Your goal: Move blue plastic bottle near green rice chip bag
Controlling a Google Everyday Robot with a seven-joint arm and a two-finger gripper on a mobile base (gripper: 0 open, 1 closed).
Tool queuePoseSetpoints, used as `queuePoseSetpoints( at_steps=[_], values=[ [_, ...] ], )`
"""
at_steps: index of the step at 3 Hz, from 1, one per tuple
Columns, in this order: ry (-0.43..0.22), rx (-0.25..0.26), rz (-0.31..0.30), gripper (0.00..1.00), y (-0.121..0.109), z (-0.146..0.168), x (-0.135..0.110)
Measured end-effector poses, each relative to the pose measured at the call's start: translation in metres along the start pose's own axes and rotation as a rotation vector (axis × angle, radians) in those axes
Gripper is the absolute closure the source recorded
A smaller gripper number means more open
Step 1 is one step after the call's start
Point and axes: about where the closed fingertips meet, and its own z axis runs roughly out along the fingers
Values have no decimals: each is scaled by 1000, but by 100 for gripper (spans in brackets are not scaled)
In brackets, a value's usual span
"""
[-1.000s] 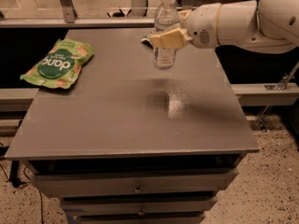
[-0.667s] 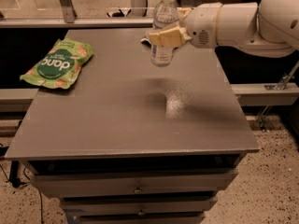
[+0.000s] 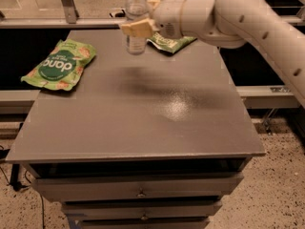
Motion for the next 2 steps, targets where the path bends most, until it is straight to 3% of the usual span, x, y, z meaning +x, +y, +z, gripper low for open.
queuePoseSetpoints(
  at_steps=[2],
  values=[
    [-15, -163, 38, 100, 31, 109, 21]
  ],
)
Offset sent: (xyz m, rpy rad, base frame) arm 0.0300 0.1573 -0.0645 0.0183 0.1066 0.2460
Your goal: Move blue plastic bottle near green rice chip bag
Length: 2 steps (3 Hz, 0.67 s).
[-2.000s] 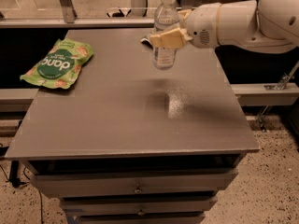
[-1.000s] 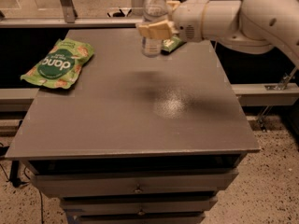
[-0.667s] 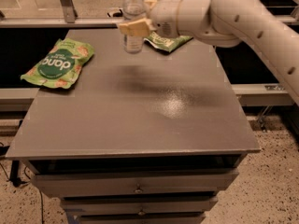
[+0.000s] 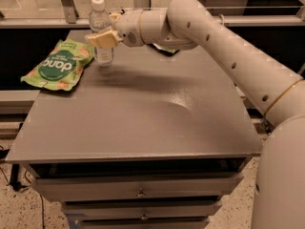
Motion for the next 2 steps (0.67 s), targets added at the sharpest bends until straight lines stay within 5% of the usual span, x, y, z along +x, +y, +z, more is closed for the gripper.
queuePoseSetpoints(
  at_steps=[2],
  values=[
    [61, -92, 67, 100, 18, 42, 24]
  ],
)
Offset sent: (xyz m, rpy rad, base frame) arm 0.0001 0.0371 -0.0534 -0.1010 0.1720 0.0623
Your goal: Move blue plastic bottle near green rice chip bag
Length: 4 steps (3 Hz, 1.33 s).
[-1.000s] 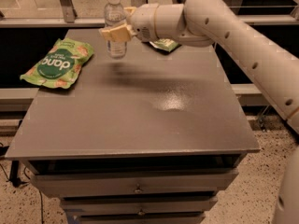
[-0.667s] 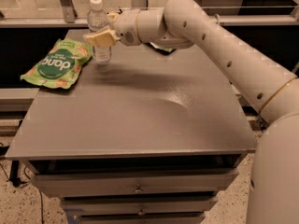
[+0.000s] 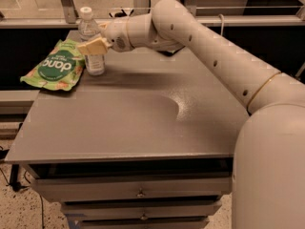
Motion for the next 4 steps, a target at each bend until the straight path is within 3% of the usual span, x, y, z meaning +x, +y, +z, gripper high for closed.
queuePoseSetpoints(
  at_steps=[1, 4],
  values=[
    [32, -10, 31, 82, 0, 3, 6],
    [42, -25, 44, 12, 0, 6, 5]
  ],
)
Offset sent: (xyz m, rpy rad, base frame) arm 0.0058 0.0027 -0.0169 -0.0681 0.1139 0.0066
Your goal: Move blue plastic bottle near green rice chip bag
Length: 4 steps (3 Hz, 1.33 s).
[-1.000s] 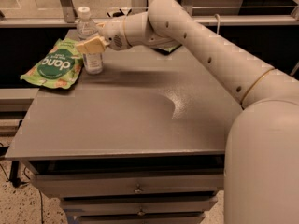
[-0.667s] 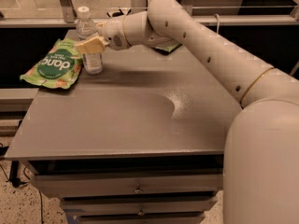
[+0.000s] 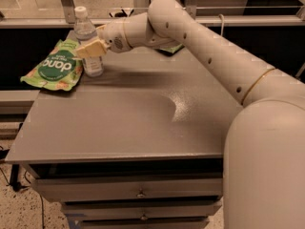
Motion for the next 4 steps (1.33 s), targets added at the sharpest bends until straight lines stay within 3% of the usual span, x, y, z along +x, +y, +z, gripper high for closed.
queuePoseSetpoints(
  at_steps=[1, 2, 3, 4],
  values=[
    [0, 0, 0, 0, 0, 0, 0],
    [18, -26, 22, 0, 2, 8, 8],
    [-19, 14, 12, 0, 8, -13, 6],
    [-82, 139, -11, 0, 16, -71, 8]
  ],
)
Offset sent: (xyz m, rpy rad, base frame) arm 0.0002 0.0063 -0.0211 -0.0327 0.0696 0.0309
